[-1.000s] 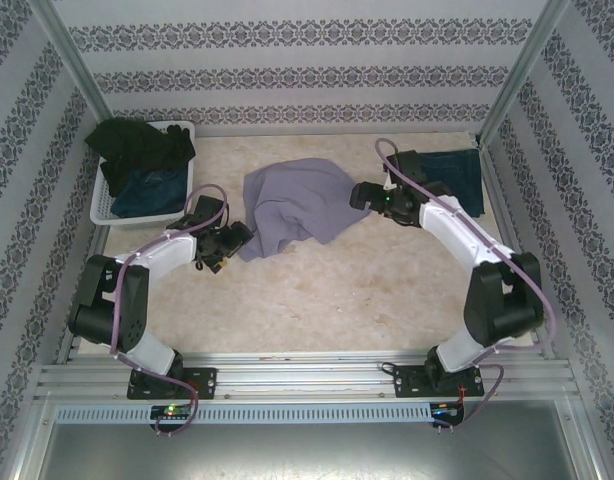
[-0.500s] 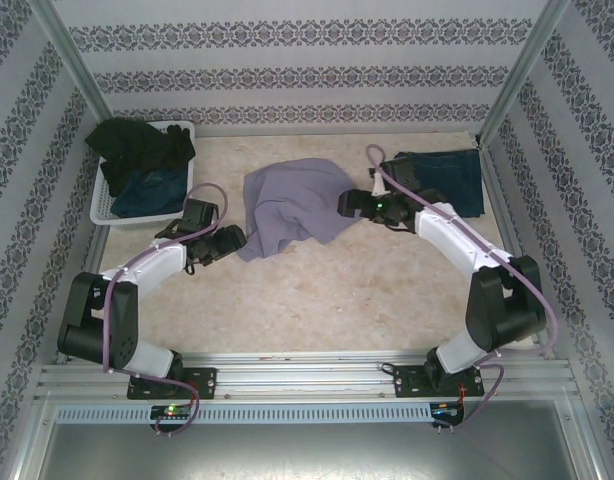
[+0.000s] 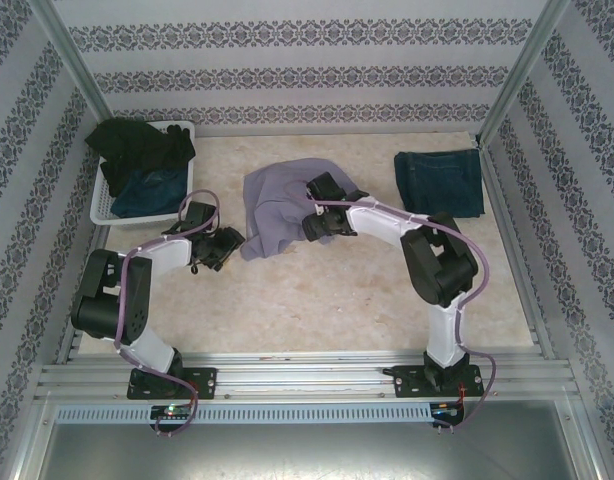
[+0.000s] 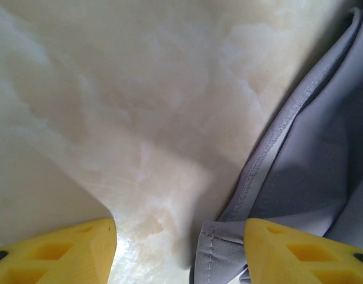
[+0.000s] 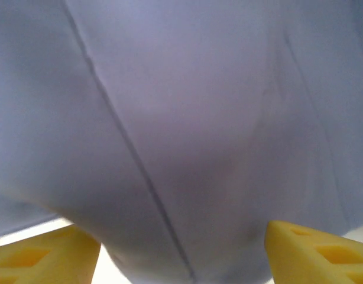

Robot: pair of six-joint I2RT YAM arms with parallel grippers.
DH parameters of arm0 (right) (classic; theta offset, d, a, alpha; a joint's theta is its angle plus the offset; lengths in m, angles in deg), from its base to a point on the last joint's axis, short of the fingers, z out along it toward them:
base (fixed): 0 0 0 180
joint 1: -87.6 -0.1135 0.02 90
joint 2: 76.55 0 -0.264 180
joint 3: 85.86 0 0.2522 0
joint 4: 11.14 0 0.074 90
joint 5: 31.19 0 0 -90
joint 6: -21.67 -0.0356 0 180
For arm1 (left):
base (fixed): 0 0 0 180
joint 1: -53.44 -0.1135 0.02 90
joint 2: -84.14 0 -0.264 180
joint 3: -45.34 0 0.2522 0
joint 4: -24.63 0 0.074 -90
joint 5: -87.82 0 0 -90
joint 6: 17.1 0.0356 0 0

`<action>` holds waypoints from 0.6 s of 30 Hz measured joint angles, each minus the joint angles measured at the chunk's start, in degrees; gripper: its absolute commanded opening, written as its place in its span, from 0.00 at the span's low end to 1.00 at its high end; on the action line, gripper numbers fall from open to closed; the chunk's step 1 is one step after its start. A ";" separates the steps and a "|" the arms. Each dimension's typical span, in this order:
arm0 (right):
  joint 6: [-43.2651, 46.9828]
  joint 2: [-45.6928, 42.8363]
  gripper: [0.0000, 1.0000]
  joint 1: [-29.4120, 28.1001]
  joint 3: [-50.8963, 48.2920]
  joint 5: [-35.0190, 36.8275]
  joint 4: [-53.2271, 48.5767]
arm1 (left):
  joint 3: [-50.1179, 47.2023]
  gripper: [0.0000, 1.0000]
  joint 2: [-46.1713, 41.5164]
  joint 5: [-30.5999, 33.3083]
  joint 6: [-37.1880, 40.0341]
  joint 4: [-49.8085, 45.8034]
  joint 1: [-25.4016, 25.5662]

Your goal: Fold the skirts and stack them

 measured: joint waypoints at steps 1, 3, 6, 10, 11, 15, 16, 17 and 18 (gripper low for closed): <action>0.61 0.92 0.69 0.02 0.81 0.83 0.00 | 0.09 0.60 0.09 0.04 -1.11 -0.02 -0.02; 1.11 1.77 0.67 0.00 1.40 1.73 -0.02 | 0.11 0.65 0.09 0.28 -2.95 0.15 -0.02; 1.11 1.95 0.62 0.00 1.44 2.27 -0.07 | -0.44 0.70 -0.46 0.42 -6.21 1.79 0.00; 1.05 1.97 0.52 0.00 1.44 2.32 0.24 | -0.52 0.71 -0.55 0.02 -8.39 2.36 0.17; 0.94 1.97 0.49 0.00 1.44 2.32 0.28 | -0.52 0.71 -0.55 0.04 -8.63 2.40 0.24; 0.94 1.97 0.43 0.00 1.42 2.25 0.83 | -0.48 0.63 0.48 -1.40 -10.47 5.11 1.57; 0.92 1.97 0.42 0.00 1.42 2.19 1.01 | -0.42 0.60 1.36 -2.03 -10.93 6.36 2.58; 0.90 1.97 0.41 0.00 1.42 2.05 1.07 | -0.35 0.59 1.62 -1.66 -11.06 6.43 3.06; 0.90 1.97 0.40 0.00 1.42 2.01 1.07 | -0.35 0.57 1.62 -1.75 -11.50 6.49 2.93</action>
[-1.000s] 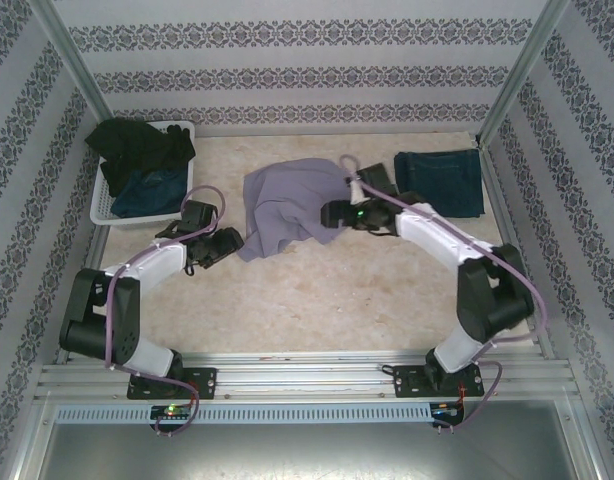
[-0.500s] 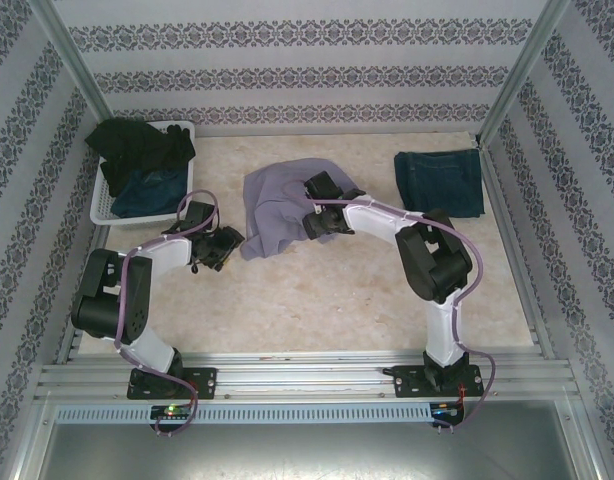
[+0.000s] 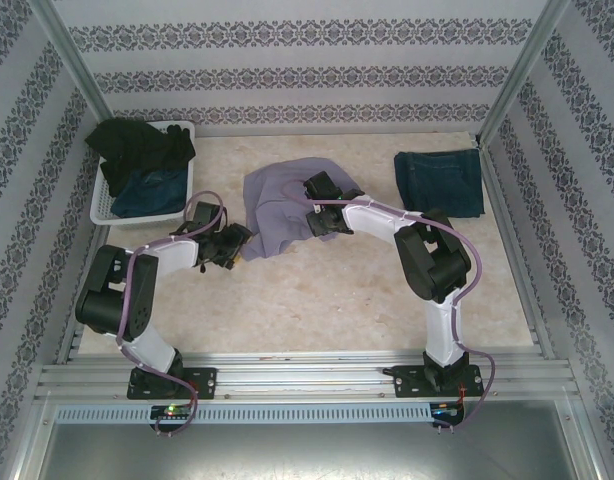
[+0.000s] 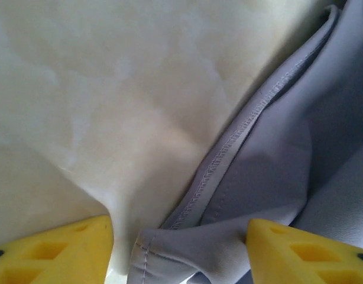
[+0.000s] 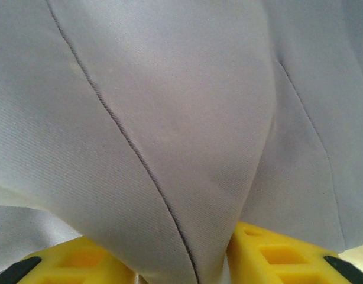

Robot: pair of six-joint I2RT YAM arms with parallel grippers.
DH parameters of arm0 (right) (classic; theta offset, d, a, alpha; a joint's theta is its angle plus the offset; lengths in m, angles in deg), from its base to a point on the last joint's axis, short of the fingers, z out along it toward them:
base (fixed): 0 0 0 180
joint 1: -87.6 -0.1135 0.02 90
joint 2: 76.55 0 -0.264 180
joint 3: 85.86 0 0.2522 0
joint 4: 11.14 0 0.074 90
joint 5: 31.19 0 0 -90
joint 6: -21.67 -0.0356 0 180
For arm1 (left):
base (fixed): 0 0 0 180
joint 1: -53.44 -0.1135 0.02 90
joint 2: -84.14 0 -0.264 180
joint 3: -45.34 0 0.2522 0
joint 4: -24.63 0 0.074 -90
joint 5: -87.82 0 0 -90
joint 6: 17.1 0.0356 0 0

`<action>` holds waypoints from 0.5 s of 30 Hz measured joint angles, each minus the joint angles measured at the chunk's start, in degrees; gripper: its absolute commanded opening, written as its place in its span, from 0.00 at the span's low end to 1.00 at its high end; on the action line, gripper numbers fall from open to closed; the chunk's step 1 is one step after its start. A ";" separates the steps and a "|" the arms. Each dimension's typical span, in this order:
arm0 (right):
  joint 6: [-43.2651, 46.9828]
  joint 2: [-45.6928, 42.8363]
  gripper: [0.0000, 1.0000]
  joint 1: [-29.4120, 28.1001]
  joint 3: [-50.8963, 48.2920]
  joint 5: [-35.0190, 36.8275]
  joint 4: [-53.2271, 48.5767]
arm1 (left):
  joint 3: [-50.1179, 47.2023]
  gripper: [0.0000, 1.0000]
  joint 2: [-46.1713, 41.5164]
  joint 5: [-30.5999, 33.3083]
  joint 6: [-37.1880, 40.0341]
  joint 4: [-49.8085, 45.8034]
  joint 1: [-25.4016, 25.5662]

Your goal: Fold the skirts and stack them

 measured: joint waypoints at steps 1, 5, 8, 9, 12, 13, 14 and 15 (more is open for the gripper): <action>0.00 0.00 0.38 0.00 0.02 -0.15 0.02 | 0.20 0.54 0.39 -0.96 -0.35 0.70 0.02; -0.20 0.00 0.23 0.00 0.00 -0.44 0.04 | 2.38 0.05 2.71 -3.21 -0.74 1.20 2.19; -0.72 -0.13 0.09 0.26 -0.13 -1.53 0.00 | 3.39 0.00 2.60 -3.13 -0.28 1.09 2.43; -1.03 -0.46 0.05 0.39 -0.42 -1.97 -0.02 | 3.69 0.00 2.49 -2.99 0.07 0.68 2.43; -1.09 -4.07 0.00 1.46 -3.08 -4.79 -0.81 | 4.79 0.00 0.55 -0.83 2.40 -3.72 2.03; -1.01 -6.08 0.00 2.16 -4.13 -6.32 -1.64 | 5.27 0.00 -1.07 0.74 3.85 -6.29 1.75; -0.46 -8.39 0.00 3.26 -4.94 -8.44 -2.80 | 5.68 0.00 -3.21 2.69 5.55 -8.98 1.49; 0.13 -10.49 0.00 4.50 -5.38 -10.40 -3.96 | 6.10 0.00 -5.11 4.39 6.95 -11.28 1.29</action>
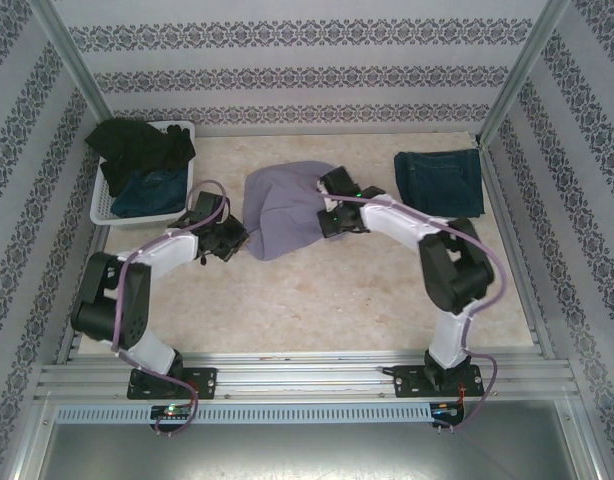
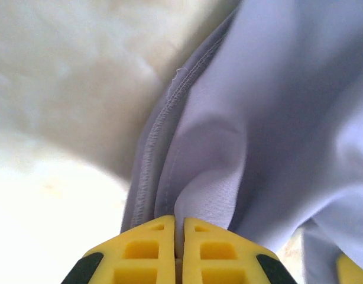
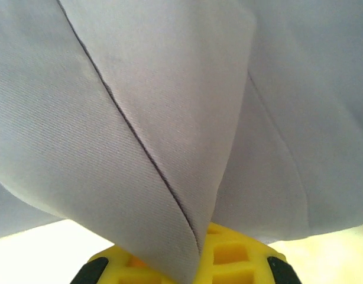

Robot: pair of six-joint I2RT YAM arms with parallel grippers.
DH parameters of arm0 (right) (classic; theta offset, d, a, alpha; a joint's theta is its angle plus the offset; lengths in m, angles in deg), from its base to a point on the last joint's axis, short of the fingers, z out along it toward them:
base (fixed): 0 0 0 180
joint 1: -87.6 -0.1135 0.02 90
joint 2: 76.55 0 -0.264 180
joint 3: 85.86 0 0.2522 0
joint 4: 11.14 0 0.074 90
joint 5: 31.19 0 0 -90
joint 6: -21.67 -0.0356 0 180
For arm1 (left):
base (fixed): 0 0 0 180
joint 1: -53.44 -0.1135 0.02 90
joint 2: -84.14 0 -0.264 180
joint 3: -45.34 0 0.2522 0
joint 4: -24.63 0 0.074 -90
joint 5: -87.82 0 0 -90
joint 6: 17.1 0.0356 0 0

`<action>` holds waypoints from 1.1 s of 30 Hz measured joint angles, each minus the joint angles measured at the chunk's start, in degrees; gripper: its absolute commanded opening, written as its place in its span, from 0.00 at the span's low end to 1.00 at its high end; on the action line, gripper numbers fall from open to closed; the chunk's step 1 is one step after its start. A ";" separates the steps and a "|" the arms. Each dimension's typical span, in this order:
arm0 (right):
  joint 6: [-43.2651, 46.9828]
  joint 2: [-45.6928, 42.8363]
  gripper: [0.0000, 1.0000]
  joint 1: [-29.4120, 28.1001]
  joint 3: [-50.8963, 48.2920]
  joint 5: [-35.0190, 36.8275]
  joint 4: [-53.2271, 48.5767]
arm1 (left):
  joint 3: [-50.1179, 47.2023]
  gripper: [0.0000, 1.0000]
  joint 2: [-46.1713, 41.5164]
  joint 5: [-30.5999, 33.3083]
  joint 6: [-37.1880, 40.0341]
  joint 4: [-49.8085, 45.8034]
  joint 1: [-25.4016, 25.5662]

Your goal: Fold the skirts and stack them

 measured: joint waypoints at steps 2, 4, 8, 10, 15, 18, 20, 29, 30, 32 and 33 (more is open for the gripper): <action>1.68 -3.98 0.00 3.61 -0.09 -4.79 -2.27 | 1.55 0.00 -5.11 4.50 3.45 -5.57 -0.24; 3.58 -6.38 0.00 8.04 0.13 -10.43 -3.87 | 3.15 0.00 -9.60 8.35 6.64 -9.86 -0.28; 6.43 -2.40 0.11 17.33 5.81 -23.47 -8.37 | 5.05 0.00 -12.92 12.26 11.41 -14.45 -0.33; 7.41 3.45 0.18 20.11 11.08 -28.20 -9.97 | 5.90 0.00 -11.15 12.66 13.14 -15.45 -0.31; 6.27 18.32 0.05 21.35 23.91 -28.22 -12.02 | 10.40 0.00 -1.31 12.33 16.52 -16.26 -0.31; 4.33 24.09 0.00 20.50 31.08 -27.43 -12.79 | 15.23 0.00 4.98 11.76 18.51 -17.51 -0.33; 3.98 27.54 0.00 19.74 38.42 -27.41 -14.38 | 20.06 0.00 9.01 11.80 19.96 -19.12 -0.33; 4.57 7.89 0.00 17.90 20.20 -28.89 -11.32 | 19.85 0.00 -5.35 16.92 23.10 -23.93 -0.33; 4.94 4.96 0.00 17.97 17.49 -29.42 -11.72 | 19.17 0.00 -7.76 16.96 23.23 -24.70 -0.33; 6.32 -0.42 0.00 18.03 12.96 -31.10 -12.70 | 17.88 0.00 -12.13 16.63 23.26 -26.05 -0.31; 7.15 -1.99 0.00 18.03 11.58 -31.98 -13.00 | 17.42 0.00 -13.14 16.39 23.26 -26.43 -0.33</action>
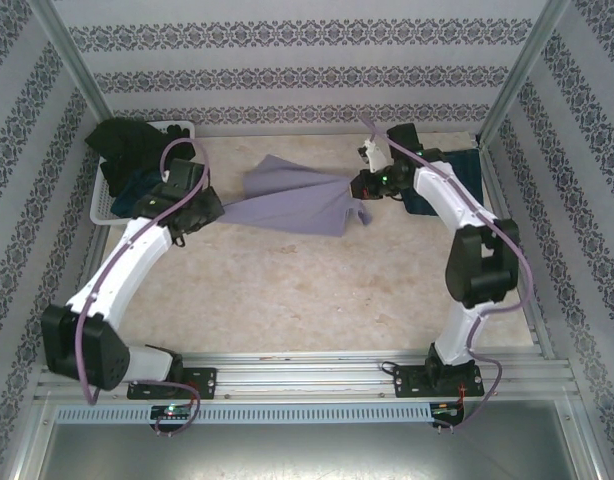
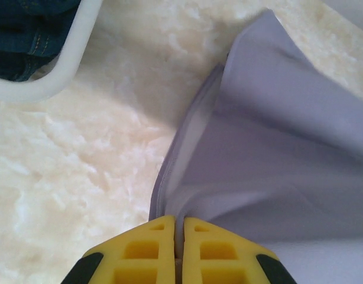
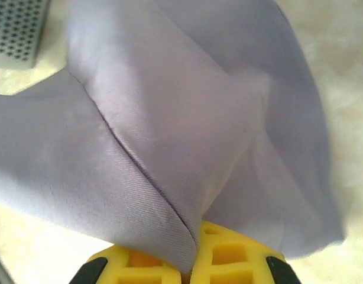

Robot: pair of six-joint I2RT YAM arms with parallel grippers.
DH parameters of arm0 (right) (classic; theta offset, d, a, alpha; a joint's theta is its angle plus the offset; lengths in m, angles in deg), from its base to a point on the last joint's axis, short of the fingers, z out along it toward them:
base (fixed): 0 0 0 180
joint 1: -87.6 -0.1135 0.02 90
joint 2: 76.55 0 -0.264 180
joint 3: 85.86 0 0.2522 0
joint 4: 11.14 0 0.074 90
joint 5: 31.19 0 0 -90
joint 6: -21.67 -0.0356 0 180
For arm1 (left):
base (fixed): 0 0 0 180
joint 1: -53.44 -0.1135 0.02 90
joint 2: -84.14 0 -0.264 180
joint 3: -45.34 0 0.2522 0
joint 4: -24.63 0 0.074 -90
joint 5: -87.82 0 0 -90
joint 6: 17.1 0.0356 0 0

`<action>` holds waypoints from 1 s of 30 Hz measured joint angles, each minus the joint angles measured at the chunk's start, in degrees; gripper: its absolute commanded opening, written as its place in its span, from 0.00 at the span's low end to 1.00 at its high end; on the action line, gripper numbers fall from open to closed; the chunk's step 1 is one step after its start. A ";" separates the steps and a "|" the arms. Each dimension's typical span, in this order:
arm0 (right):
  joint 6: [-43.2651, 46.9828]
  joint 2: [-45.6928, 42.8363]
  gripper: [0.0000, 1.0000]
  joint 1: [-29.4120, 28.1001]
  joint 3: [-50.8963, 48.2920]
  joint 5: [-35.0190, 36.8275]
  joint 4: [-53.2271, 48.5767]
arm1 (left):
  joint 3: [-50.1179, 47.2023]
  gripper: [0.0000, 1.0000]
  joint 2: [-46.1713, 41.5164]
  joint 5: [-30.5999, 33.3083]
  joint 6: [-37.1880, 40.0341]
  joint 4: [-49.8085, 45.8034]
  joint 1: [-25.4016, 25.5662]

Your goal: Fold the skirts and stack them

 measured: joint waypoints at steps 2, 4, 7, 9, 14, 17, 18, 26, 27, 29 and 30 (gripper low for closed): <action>1.36 -0.92 0.00 -0.02 -1.11 -1.40 -0.68 | -0.83 0.00 -0.42 -0.50 0.04 -0.79 0.02; 2.27 2.12 0.00 -0.02 0.50 -2.27 -1.18 | -1.07 0.00 1.62 -0.81 0.20 -1.16 0.00; 2.93 13.44 0.21 0.11 10.21 -1.16 -3.69 | -0.44 0.00 8.37 -1.44 0.74 -1.09 0.00; 1.88 23.43 0.38 0.09 20.57 2.40 -4.74 | 1.20 0.00 14.43 -1.88 1.40 -1.05 0.02; -5.01 26.32 0.64 0.09 21.59 12.22 -3.39 | 4.26 0.00 22.69 -3.61 1.81 -0.96 0.02; -10.45 12.92 0.75 0.22 6.01 16.74 0.44 | 4.28 0.00 22.67 -4.63 1.79 -0.81 0.02; -12.24 7.91 0.77 0.33 0.90 17.70 1.51 | 4.28 0.00 22.60 -4.85 1.77 -0.74 0.02; -25.09 -16.20 0.71 -0.63 -27.52 16.06 11.37 | 3.72 0.00 22.58 -5.95 1.77 -0.46 0.00; -26.99 -14.27 0.70 -1.22 -28.28 14.84 12.48 | 3.65 0.00 22.58 -5.95 1.77 -0.44 0.02; -30.23 -10.21 0.66 -2.56 -28.41 13.62 14.05 | 3.58 0.00 22.58 -5.97 1.77 -0.39 0.02; -31.95 -8.24 0.64 -3.45 -28.41 13.49 14.99 | 3.52 0.00 22.56 -5.97 1.75 -0.33 0.02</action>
